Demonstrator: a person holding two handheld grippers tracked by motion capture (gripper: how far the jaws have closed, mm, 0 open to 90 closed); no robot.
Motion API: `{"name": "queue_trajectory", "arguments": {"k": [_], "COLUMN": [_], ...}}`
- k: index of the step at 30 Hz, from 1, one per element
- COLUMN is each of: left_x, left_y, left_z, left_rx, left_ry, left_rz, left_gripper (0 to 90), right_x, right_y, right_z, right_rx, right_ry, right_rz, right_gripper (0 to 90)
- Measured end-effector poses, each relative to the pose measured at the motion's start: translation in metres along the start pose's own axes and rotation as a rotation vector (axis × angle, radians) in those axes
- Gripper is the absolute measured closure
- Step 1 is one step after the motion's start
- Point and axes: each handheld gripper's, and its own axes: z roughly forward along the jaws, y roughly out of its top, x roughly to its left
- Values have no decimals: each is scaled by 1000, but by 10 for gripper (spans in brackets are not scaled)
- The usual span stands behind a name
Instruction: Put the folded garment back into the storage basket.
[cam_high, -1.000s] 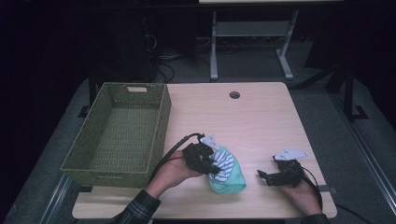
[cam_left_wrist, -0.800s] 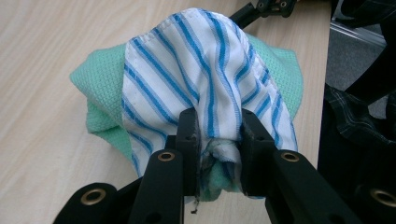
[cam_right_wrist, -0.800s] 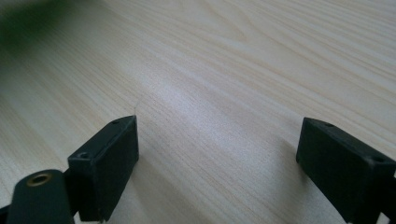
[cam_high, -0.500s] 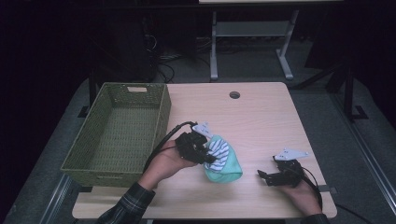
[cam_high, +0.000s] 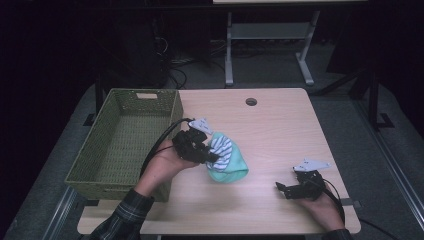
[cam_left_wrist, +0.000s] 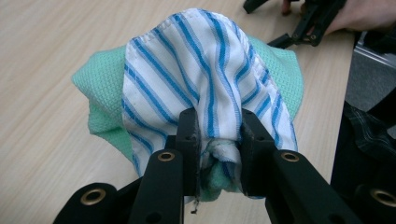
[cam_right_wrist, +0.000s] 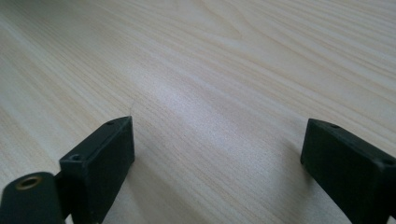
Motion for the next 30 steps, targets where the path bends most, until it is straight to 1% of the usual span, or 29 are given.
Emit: {"name": "queue_trajectory", "arguments": {"k": [1, 2, 3, 5, 9, 22, 28, 30], "left_x": [2, 4, 5, 10, 16, 37, 44, 46], "left_y": [-1, -1, -2, -3, -8, -24, -32, -34], "left_z": [-3, -7, -10, -18, -31, -66, -82, -87], "left_rx": [-6, -4, -13, -19, -30, -45, -70, -77], "left_ry": [7, 13, 20, 33, 58, 149, 188, 202], "left_rz": [-10, -6, -16, -20, -39, -99, -118, -133], "left_gripper": [726, 725, 726, 726, 726, 726, 725, 726], "right_x": [0, -1, 0, 0, -1, 0, 0, 0], "right_y": [0, 0, 0, 1, 1, 1, 1, 1], "right_z": [0, 0, 1, 1, 2, 2, 2, 2], "right_rx": [3, 4, 8, 13, 16, 17, 17, 19], "right_ry": [-2, -3, -5, -5, -13, -11, -6, -3], "right_rz": [-2, -1, 2, 8, 7, 5, 6, 7], "right_gripper": [70, 58, 44, 26, 12, 12, 12, 12]}}
